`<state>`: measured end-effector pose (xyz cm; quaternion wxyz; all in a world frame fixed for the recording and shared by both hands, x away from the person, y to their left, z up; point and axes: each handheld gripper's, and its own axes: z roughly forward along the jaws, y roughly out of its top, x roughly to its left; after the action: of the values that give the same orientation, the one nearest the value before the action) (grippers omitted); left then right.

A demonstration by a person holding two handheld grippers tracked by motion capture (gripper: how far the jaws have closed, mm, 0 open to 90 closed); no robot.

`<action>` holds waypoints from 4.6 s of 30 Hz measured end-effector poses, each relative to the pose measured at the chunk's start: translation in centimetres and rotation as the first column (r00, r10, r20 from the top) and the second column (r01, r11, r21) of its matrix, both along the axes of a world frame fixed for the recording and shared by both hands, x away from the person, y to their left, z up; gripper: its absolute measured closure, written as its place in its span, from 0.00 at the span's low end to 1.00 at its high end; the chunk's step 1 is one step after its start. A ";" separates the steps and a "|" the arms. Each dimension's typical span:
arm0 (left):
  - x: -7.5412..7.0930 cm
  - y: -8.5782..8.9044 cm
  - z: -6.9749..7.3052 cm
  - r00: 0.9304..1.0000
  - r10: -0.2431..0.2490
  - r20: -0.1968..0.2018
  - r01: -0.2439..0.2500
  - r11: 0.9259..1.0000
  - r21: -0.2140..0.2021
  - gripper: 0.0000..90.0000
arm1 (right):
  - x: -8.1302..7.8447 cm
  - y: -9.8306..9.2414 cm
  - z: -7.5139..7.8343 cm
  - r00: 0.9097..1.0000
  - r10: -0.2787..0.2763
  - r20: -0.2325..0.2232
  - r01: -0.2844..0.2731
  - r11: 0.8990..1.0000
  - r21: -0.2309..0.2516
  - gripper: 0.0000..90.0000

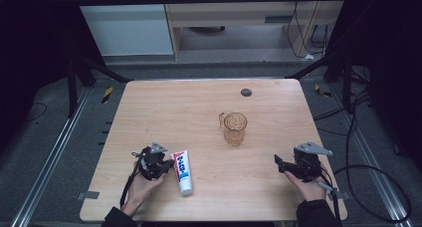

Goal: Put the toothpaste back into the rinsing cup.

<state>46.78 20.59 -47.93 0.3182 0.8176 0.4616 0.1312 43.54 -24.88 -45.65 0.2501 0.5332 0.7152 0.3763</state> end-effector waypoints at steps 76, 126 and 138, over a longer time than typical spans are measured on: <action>0.8 -6.4 5.0 0.967 -0.244 -0.077 0.254 0.953 0.163 0.40 | 0.2 -0.6 -0.5 1.000 -0.014 -0.019 0.013 0.999 -0.031 0.26; 2.3 -8.8 0.8 0.943 -0.240 -0.231 0.289 0.935 0.205 0.43 | 0.5 -0.3 -0.8 0.999 -0.002 -0.039 0.001 0.999 -0.033 0.26; 1.8 -9.0 1.2 0.947 -0.243 -0.208 0.289 0.930 0.229 0.56 | 0.5 -0.4 -0.8 0.999 -0.004 -0.032 0.003 0.999 -0.040 0.26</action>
<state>48.54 11.61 -46.68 0.1826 0.9153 0.3516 0.0723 44.00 -25.28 -46.42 0.2496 0.5354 0.7256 0.3529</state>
